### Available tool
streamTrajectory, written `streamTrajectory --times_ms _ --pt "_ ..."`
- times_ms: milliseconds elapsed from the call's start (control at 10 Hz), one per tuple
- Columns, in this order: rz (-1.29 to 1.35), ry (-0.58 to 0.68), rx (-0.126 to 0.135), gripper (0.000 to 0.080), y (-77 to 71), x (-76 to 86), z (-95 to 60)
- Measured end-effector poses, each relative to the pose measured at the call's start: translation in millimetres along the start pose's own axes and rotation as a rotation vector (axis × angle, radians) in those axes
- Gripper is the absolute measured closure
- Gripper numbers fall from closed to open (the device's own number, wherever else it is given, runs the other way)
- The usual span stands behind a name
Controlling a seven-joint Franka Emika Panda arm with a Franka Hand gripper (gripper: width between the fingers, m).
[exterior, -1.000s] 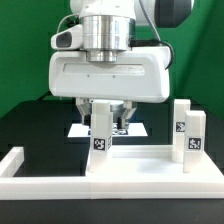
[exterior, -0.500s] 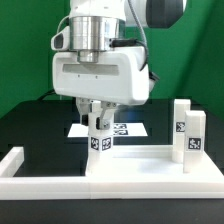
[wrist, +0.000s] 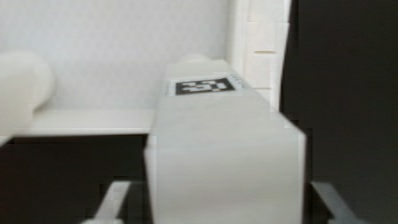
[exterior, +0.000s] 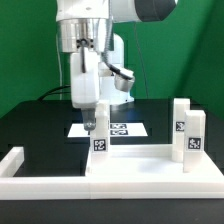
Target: Assemble desk
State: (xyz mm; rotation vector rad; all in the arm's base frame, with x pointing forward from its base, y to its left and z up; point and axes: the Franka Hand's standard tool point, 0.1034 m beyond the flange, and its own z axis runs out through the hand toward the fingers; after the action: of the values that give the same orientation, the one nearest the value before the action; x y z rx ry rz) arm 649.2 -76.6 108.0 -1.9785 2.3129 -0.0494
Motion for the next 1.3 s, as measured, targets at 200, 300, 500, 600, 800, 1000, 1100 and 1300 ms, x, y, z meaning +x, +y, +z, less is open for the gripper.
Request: streamTrajectory --times_ms 200,300,500,600,800,1000,1100,1300 --pt "0.11 -0.001 -0.009 0.0504 1.8 1.2 0.3" --pt "0.159 -0.002 -0.013 0.0504 1.7 -0.5 -0.1" --pt "0.271 -0.001 -0.027 0.05 1.9 0.3 -0.2" --pt "0.34 0.0 -0.034 0.05 2.2 0.9 -0.2" --pt "0.429 0.004 -0.043 0.0504 4.1 1.4 1.1" --pt "0.437 0.005 -0.045 0.0426 5.6 2.0 2.5" --pt "0.427 0.004 -0.038 0.0426 5.1 1.3 0.8" --pt "0.359 -0.032 -0.025 0.0175 16.2 1.2 -26.1"
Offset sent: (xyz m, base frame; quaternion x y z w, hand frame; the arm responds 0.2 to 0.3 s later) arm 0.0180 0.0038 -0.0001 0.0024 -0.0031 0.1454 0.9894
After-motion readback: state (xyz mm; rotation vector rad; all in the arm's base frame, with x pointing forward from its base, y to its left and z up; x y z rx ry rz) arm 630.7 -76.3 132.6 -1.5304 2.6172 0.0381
